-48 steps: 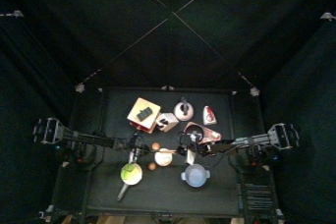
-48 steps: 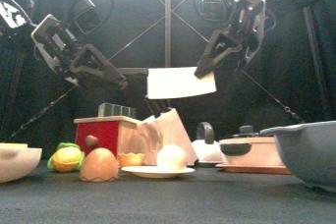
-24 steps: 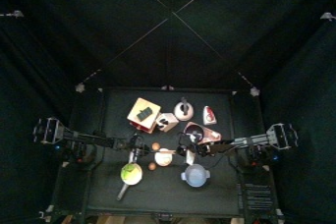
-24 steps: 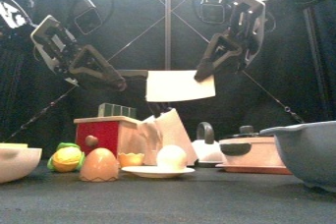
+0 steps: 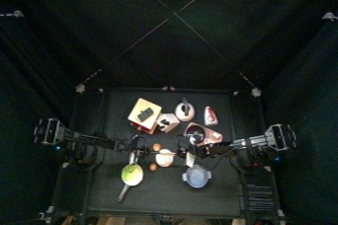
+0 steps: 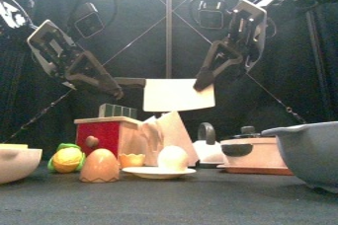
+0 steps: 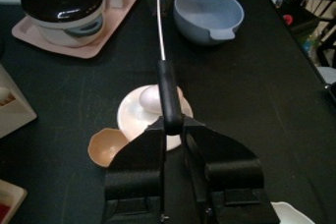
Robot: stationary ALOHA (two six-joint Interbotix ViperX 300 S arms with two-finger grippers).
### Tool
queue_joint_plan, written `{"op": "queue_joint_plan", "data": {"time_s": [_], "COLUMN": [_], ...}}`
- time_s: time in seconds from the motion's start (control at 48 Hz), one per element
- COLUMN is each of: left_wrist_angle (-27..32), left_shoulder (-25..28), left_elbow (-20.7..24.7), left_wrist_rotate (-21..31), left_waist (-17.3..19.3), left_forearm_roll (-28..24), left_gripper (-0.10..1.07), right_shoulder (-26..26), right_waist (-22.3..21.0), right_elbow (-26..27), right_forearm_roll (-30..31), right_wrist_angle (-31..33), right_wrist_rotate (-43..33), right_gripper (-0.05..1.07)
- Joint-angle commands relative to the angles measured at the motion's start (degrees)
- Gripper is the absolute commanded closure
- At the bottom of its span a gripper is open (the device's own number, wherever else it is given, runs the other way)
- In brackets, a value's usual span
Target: Cut egg
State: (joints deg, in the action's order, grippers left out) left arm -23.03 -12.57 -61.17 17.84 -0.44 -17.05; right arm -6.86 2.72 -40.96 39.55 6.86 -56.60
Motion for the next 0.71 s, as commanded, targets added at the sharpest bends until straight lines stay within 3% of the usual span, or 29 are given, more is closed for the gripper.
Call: {"op": "queue_joint_plan", "data": {"time_s": [0.0, 0.688], "left_wrist_angle": [0.44, 2.9], "left_shoulder": [0.09, 2.2], "left_elbow": [0.79, 0.97], "left_wrist_rotate": [0.0, 0.0], "left_waist": [-0.97, -2.9], "left_forearm_roll": [1.05, 1.58], "left_gripper": [0.51, 0.51], "right_shoulder": [-0.09, 6.94], "right_waist": [0.09, 0.53], "right_elbow": [1.23, 3.16], "right_forearm_roll": [-0.26, -1.67], "right_wrist_angle": [0.09, 0.09], "right_wrist_rotate": [-0.18, 0.0], "right_gripper": [0.65, 0.65]}}
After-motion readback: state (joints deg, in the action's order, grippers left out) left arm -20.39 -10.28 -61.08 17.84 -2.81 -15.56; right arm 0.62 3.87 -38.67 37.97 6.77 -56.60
